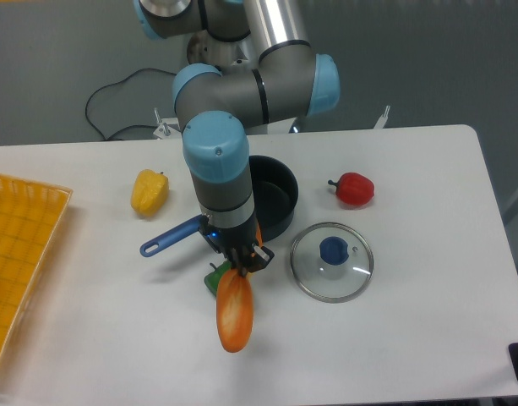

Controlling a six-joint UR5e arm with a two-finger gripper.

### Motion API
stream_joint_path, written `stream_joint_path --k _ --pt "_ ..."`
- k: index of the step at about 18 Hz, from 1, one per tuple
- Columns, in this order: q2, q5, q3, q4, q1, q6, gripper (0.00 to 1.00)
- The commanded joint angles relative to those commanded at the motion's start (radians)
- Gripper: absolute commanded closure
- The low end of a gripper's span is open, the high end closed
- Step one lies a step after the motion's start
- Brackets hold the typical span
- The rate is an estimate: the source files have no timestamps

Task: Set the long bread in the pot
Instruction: 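Lift the held orange bread loaf and swing it toward the black pot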

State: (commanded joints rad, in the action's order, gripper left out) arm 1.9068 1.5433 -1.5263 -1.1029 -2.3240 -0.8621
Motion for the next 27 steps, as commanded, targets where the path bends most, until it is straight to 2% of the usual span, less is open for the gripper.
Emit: stream_joint_path --k 12,19,27 --pt "-0.014 -0.002 -0.034 0.018 0.009 0.003 0.97" --pt "-0.023 0.003 -0.075 0.021 0.015 -0.006 0.97" --pt "-0.026 -0.003 -0.103 0.037 0.014 -0.164 0.97"
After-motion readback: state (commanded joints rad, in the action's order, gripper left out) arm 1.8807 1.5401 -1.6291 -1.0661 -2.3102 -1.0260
